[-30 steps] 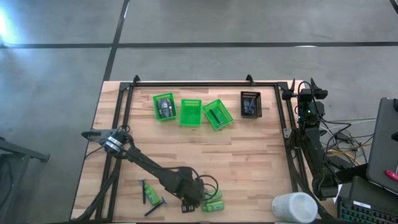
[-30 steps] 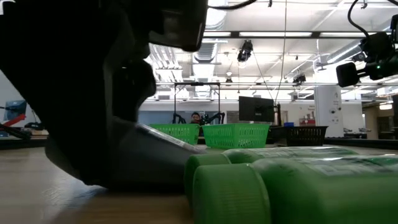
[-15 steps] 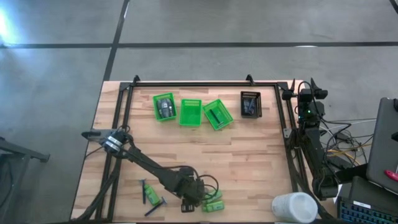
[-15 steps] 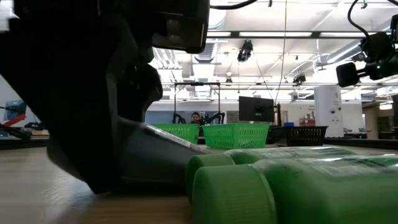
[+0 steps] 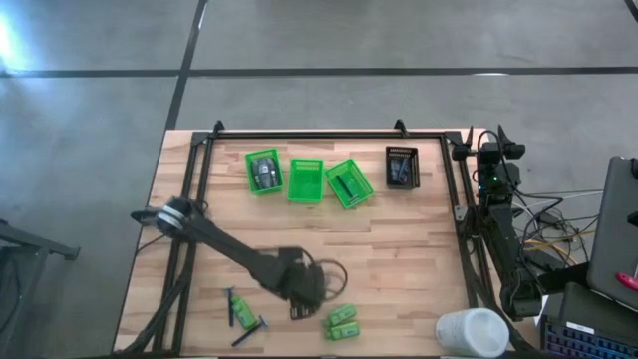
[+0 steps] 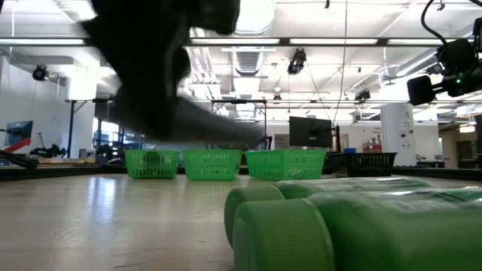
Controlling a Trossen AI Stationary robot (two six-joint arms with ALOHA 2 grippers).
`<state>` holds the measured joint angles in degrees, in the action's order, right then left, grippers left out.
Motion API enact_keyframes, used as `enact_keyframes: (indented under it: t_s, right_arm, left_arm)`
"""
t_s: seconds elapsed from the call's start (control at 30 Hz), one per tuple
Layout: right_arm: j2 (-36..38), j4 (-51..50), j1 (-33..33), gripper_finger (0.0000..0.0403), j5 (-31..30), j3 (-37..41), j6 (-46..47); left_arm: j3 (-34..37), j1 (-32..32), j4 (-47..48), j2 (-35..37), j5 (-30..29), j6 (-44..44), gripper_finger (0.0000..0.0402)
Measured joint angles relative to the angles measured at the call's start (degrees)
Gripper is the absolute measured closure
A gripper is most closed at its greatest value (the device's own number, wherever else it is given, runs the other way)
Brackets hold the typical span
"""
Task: Pick & Place Travel size toiletries
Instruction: Put the deodorant into the left green bin
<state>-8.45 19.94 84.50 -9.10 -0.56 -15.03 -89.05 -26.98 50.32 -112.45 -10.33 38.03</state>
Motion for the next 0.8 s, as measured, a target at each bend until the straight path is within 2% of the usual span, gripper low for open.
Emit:
enact_keyframes:
  t_s: [0.07, 0.2, 0.3, 0.4, 0.6, 0.7, 0.8]
  right_arm:
    - [0.0, 0.0, 0.0, 0.0039, 0.0, 0.0, 0.0]
    - [0.0, 0.0, 0.0, 0.0039, 0.0, 0.0, 0.0]
    - [0.0, 0.0, 0.0, 0.0039, 0.0, 0.0, 0.0]
    - [0.0, 0.0, 0.0, 0.0039, 0.0, 0.0, 0.0]
    - [0.0, 0.0, 0.0, 0.0039, 0.0, 0.0, 0.0]
    - [0.0, 0.0, 0.0, 0.0039, 0.0, 0.0, 0.0]
    - [0.0, 0.0, 0.0, 0.0039, 0.0, 0.0, 0.0]
  left_arm:
    - [1.3, 1.5, 1.5, 3.8, -3.7, 4.8, 0.0191]
    - [6.9, 5.5, 2.9, 13.1, -11.2, 20.6, 0.0191]
    - [13.6, 10.1, 2.7, 21.1, -13.1, 33.2, 0.0191]
    - [20.4, 15.7, 2.7, 28.5, -14.2, 40.6, 0.0191]
    - [30.7, 27.9, 0.0, 41.7, -17.5, 47.3, 0.0191]
    - [34.3, 34.2, -2.3, 46.0, -17.3, 46.0, 0.0191]
    - [36.7, 40.2, -3.4, 47.4, -14.1, 42.5, 0.0191]
